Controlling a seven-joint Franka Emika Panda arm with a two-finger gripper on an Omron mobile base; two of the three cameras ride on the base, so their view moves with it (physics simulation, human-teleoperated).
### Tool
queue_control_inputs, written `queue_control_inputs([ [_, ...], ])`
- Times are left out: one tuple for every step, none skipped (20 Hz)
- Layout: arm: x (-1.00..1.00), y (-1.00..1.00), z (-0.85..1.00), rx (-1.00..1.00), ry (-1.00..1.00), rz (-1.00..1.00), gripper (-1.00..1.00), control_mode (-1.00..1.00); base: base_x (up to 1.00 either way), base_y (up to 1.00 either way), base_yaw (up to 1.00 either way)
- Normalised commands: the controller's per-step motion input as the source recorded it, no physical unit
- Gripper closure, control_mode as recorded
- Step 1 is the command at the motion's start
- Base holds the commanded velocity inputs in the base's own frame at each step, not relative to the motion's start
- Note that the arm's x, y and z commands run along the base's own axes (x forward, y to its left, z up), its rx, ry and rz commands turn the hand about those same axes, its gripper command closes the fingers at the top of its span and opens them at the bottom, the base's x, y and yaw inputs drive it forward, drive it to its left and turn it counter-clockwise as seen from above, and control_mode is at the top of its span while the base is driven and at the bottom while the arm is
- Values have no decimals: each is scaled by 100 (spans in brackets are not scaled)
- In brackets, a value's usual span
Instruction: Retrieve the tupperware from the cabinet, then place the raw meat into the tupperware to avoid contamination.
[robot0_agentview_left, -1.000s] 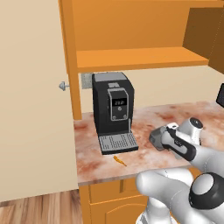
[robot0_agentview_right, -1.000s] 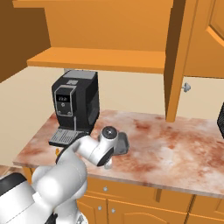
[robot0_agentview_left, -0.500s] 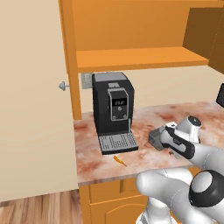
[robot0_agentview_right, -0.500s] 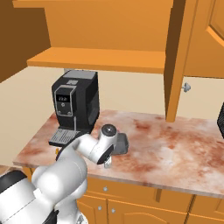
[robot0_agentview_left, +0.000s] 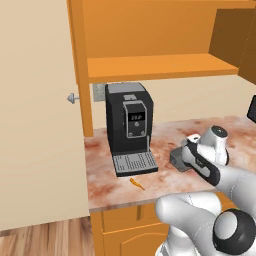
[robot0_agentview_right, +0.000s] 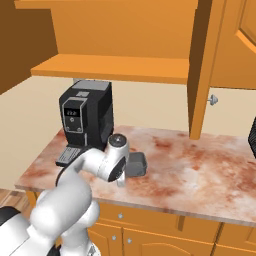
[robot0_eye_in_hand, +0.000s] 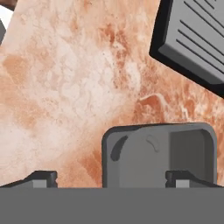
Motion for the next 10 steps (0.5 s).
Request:
queue_control_inputs([
  [-9,14,33,-13,0,0,-100,-100,0,0,0],
  [-5,19,34,-13,0,0,-100,-100,0,0,0],
  [-8,19,34,-13,0,0,-100,-100,0,0,0],
  [-12,11,33,-12,0,0,-100,-100,0,0,0],
  [-15,10,34,-11,0,0,-100,-100,0,0,0],
  [-21,10,34,-9,0,0,-100,-100,0,0,0],
  [-22,12,36,-8,0,1,-100,-100,0,0,0],
  [-26,12,38,-6,0,3,-100,-100,0,0,0],
  [-32,16,36,-6,0,6,-100,-100,0,0,0],
  [-39,24,34,-7,1,8,-100,-100,0,0,0],
])
